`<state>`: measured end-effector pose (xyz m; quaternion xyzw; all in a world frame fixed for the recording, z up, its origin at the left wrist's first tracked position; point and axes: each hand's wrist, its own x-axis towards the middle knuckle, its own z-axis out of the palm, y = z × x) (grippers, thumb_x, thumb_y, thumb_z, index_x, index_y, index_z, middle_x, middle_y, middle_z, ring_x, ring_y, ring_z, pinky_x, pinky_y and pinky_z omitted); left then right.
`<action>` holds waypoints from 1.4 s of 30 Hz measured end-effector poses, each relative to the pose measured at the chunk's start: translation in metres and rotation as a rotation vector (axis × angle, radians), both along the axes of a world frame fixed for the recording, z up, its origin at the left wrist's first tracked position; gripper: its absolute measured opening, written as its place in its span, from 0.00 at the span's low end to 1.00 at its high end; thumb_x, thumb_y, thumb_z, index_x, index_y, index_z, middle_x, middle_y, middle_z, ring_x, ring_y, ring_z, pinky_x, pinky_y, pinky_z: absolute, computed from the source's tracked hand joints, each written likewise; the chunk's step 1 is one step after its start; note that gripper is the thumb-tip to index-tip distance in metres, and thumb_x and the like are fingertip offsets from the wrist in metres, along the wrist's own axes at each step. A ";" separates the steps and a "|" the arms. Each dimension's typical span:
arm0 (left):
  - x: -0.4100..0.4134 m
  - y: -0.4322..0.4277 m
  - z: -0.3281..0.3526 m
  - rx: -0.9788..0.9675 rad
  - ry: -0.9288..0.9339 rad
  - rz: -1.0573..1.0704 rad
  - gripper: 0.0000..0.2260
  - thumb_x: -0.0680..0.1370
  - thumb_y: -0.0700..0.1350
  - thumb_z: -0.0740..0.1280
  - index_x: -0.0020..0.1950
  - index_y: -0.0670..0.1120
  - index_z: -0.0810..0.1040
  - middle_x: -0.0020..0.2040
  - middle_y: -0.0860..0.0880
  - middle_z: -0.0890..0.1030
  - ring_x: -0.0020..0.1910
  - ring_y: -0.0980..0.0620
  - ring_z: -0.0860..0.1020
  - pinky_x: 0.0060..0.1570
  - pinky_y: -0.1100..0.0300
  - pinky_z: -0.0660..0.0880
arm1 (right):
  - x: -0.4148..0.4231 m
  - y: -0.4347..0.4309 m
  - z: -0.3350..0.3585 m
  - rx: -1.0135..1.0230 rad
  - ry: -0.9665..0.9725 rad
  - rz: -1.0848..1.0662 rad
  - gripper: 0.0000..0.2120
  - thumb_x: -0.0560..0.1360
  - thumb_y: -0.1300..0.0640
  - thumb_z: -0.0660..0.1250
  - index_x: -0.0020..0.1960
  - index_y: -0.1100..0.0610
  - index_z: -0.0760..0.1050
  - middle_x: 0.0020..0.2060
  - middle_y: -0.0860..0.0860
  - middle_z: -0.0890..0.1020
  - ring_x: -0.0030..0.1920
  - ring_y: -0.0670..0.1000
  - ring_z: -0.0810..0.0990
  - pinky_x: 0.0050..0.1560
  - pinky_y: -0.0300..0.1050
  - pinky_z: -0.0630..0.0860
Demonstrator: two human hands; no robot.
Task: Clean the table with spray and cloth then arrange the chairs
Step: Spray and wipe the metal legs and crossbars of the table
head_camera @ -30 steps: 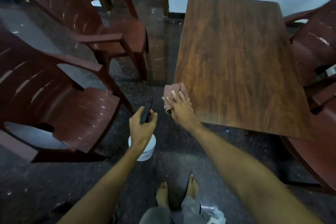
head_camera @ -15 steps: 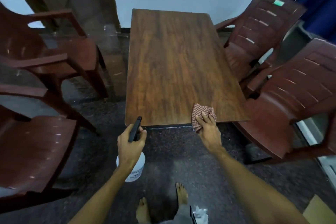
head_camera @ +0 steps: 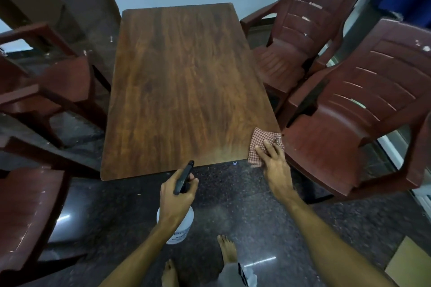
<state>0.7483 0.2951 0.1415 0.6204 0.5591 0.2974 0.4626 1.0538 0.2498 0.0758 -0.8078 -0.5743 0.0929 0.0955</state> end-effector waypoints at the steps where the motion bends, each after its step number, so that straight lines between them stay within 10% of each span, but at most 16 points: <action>1: 0.011 -0.001 -0.002 -0.001 -0.005 -0.007 0.05 0.78 0.39 0.73 0.45 0.46 0.80 0.33 0.47 0.79 0.31 0.48 0.77 0.34 0.49 0.74 | 0.005 -0.001 0.000 0.028 0.011 0.025 0.33 0.65 0.70 0.73 0.68 0.53 0.77 0.70 0.57 0.74 0.67 0.64 0.71 0.47 0.57 0.82; 8: 0.054 -0.024 -0.038 0.005 -0.023 -0.042 0.05 0.78 0.39 0.73 0.44 0.46 0.79 0.35 0.46 0.79 0.35 0.43 0.78 0.38 0.45 0.75 | 0.013 -0.039 -0.022 0.323 0.092 0.029 0.32 0.63 0.74 0.76 0.64 0.55 0.80 0.68 0.54 0.77 0.61 0.57 0.73 0.41 0.48 0.80; 19: 0.050 -0.017 -0.240 0.030 -0.071 0.039 0.05 0.78 0.39 0.73 0.45 0.46 0.79 0.36 0.50 0.80 0.36 0.49 0.80 0.39 0.52 0.77 | -0.026 -0.056 -0.220 0.484 0.342 -0.106 0.36 0.59 0.83 0.65 0.62 0.59 0.81 0.63 0.52 0.80 0.53 0.55 0.77 0.58 0.31 0.69; 29: 0.059 0.057 -0.448 0.284 -0.176 0.052 0.04 0.78 0.40 0.74 0.46 0.45 0.80 0.38 0.49 0.81 0.39 0.52 0.81 0.44 0.54 0.78 | -0.010 0.064 -0.378 0.745 0.388 0.012 0.32 0.63 0.78 0.63 0.62 0.58 0.81 0.60 0.51 0.82 0.61 0.50 0.79 0.64 0.45 0.73; 33: 0.074 0.077 -0.473 0.316 -0.158 0.023 0.06 0.79 0.44 0.73 0.44 0.45 0.78 0.36 0.44 0.80 0.36 0.51 0.78 0.39 0.53 0.75 | -0.007 0.082 -0.397 0.822 0.411 -0.072 0.27 0.65 0.76 0.64 0.61 0.59 0.81 0.58 0.50 0.82 0.60 0.49 0.80 0.66 0.45 0.73; 39: 0.099 0.104 -0.474 0.381 -0.174 -0.003 0.07 0.78 0.45 0.73 0.43 0.46 0.77 0.33 0.53 0.78 0.31 0.58 0.76 0.33 0.70 0.69 | 0.005 0.090 -0.387 0.794 0.450 -0.180 0.17 0.72 0.73 0.60 0.55 0.57 0.72 0.41 0.45 0.80 0.43 0.34 0.78 0.45 0.28 0.69; 42: 0.113 0.114 -0.472 0.393 -0.166 -0.009 0.08 0.77 0.45 0.74 0.42 0.47 0.77 0.33 0.54 0.78 0.30 0.59 0.75 0.34 0.66 0.70 | 0.014 0.095 -0.382 0.836 0.443 -0.210 0.17 0.71 0.73 0.61 0.54 0.55 0.72 0.43 0.46 0.81 0.47 0.47 0.80 0.50 0.39 0.71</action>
